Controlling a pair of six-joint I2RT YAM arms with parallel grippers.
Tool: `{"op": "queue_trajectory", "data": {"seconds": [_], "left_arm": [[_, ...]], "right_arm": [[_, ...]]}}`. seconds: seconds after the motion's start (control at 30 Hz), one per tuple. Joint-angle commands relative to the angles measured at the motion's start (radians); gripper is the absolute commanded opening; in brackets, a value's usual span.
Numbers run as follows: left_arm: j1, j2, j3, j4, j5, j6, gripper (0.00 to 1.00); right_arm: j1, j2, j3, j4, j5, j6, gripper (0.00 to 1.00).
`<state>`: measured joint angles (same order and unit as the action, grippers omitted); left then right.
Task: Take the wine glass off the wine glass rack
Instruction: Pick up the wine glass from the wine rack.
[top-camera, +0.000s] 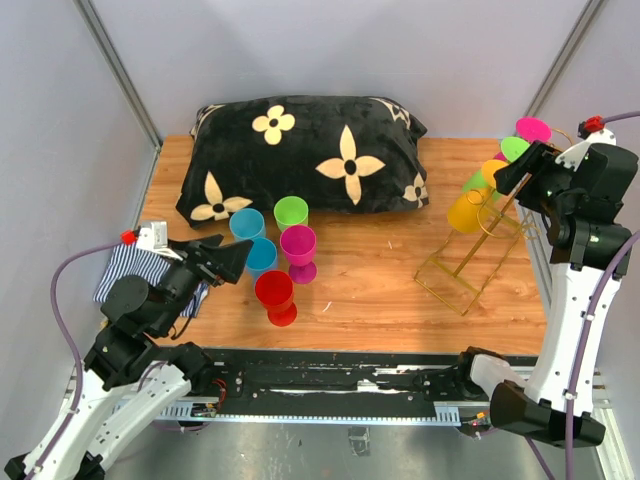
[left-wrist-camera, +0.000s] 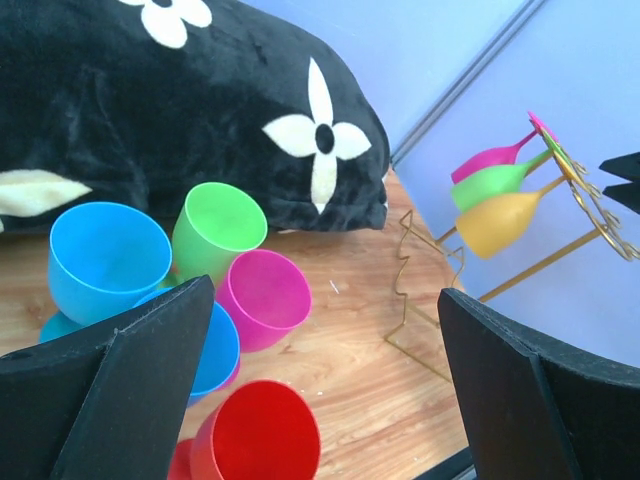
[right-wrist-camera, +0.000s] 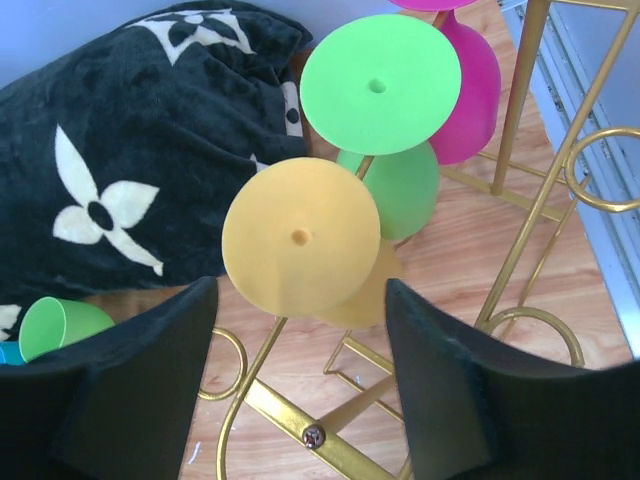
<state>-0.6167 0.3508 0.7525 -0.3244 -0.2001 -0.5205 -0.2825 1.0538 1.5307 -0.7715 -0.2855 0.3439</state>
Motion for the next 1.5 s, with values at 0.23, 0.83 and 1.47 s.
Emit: {"op": "queue_trajectory", "data": {"seconds": [0.23, 0.83, 1.47], "left_arm": [[0.006, 0.036, 0.015, -0.072, 0.037, 0.002, 1.00], [0.006, 0.022, 0.011, -0.070, 0.036, -0.003, 1.00], [0.006, 0.015, 0.051, -0.100, 0.022, 0.013, 1.00]], "right_arm": [[-0.058, 0.003, -0.070, 0.085, -0.018, 0.056, 0.59], [-0.069, 0.039, -0.107, 0.172, -0.055, 0.122, 0.51], [-0.097, 0.005, -0.176, 0.216, -0.110, 0.193, 0.36]]}}
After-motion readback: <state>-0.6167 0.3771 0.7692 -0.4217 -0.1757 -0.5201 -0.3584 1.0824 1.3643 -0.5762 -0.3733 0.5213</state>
